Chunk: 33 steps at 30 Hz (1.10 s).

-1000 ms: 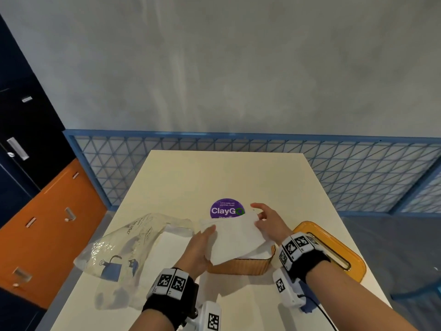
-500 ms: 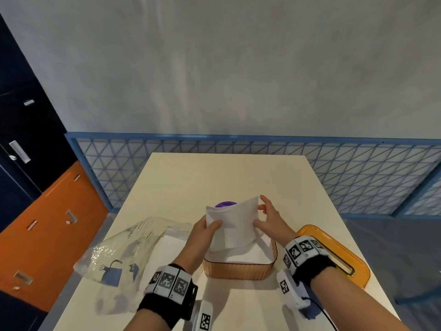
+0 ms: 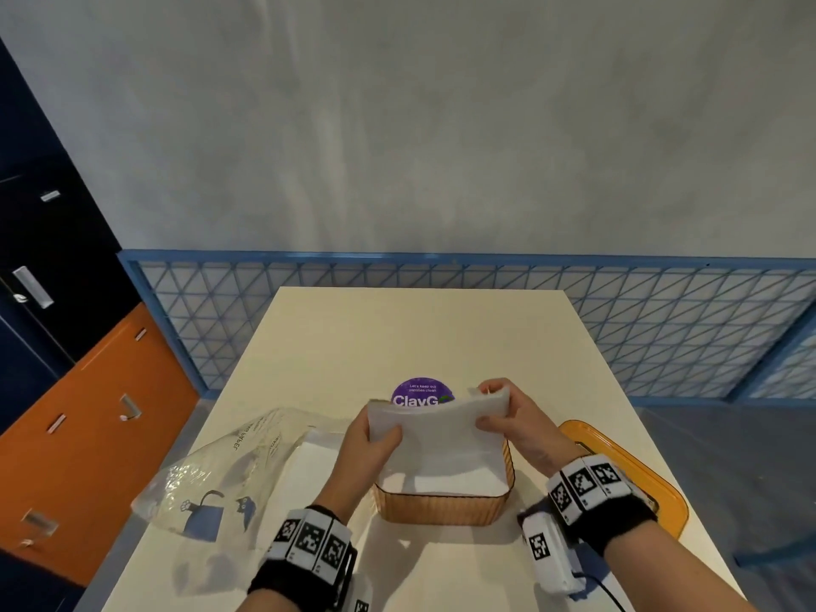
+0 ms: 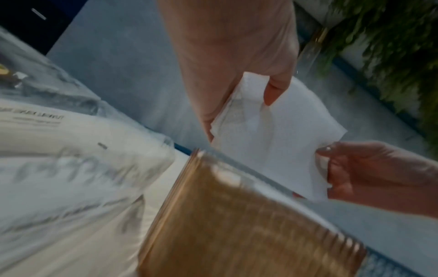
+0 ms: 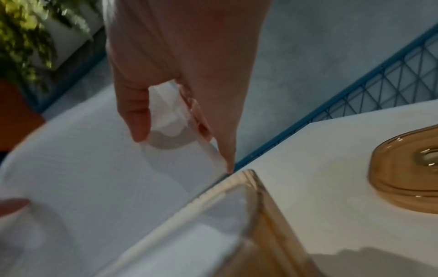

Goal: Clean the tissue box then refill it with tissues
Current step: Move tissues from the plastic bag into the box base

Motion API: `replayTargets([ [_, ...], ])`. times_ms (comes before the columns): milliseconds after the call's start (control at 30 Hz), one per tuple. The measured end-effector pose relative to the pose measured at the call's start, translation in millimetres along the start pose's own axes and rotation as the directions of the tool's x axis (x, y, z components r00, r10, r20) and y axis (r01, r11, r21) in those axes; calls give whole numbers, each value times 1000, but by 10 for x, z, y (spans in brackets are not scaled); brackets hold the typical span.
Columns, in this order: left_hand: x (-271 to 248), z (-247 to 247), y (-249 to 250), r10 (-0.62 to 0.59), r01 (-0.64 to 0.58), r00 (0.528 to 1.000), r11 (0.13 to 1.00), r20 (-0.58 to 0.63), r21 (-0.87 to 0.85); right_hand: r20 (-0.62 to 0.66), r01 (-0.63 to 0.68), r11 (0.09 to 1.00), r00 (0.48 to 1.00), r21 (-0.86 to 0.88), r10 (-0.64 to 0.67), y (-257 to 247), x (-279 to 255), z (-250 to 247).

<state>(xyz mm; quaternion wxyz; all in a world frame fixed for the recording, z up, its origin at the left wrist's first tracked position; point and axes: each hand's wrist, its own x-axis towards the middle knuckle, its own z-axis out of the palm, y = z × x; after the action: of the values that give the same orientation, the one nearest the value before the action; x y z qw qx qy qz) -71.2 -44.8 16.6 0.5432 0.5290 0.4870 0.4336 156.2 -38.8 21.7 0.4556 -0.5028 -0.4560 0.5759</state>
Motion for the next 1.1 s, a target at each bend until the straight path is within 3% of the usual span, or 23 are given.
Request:
replayTargets([
  [233,9,79,-151,6,-4,1000,997,-26,83,11,-21,994,1000,-106,22,1,-16,9],
  [367,20,86,-92,-24,27,999,997,-39,79,43,-64,998,997,13,63,-83,17,-9],
  [567,71,13,-94,-45,45,999,999,-16,27,-87,-84,991,992,109,94,-60,76,-96],
  [733,135,2,-99,-22,22,1000,1000,-17,-4,-175,-14,994,984,107,32,-17,107,-96],
  [900,179,66,-160,-15,15,1000,997,0,82,-121,-79,994,990,-80,69,126,79,-70],
  [1100,139,127,-65,79,-77,990,997,-116,25,-66,20,1000,998,-4,-20,-11,19,-65],
])
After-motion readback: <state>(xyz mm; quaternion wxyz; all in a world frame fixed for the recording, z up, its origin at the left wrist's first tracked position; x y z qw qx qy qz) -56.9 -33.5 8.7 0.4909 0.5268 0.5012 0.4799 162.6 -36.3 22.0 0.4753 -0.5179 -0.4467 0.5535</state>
